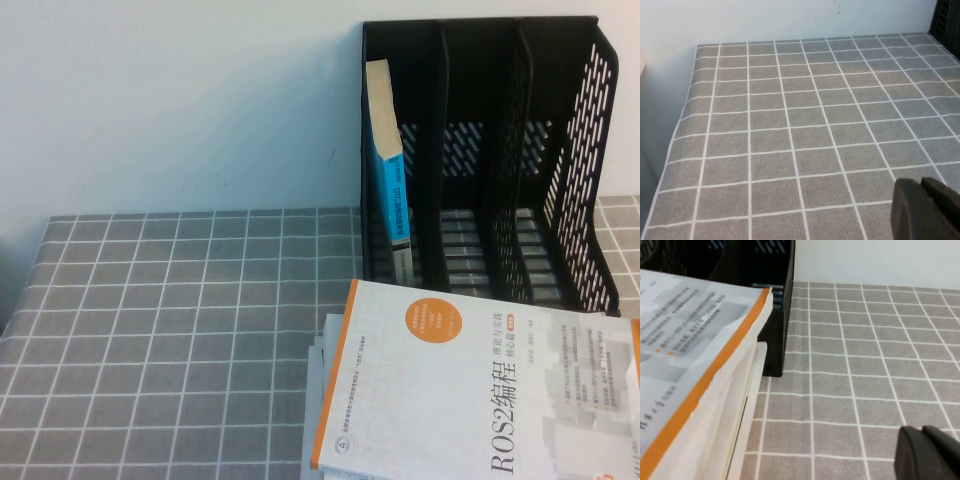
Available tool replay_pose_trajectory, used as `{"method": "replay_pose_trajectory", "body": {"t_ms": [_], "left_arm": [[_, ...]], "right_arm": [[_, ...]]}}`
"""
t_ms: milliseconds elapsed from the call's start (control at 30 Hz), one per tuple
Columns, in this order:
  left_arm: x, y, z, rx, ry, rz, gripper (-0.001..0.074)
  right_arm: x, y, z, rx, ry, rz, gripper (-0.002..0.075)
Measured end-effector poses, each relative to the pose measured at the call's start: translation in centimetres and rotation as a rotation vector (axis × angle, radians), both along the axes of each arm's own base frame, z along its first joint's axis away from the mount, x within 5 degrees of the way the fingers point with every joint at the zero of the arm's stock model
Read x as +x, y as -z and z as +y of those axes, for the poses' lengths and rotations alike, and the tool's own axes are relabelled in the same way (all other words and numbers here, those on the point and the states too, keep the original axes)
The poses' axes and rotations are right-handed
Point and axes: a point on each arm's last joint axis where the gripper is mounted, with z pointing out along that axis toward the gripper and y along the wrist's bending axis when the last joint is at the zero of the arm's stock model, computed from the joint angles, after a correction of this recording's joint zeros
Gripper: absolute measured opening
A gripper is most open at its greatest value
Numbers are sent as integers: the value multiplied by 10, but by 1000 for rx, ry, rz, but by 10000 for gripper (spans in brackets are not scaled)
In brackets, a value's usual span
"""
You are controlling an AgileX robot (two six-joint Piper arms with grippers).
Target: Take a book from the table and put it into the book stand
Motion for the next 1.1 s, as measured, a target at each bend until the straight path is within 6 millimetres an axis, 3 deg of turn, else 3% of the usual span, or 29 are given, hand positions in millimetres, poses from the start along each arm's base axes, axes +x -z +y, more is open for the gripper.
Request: {"method": "replay_pose_trajectory", "body": {"t_ms": [1100], "left_arm": [[0, 0, 0, -15, -5, 2, 0]], "right_arm": [[-1, 0, 0, -1, 0, 13, -3]]}}
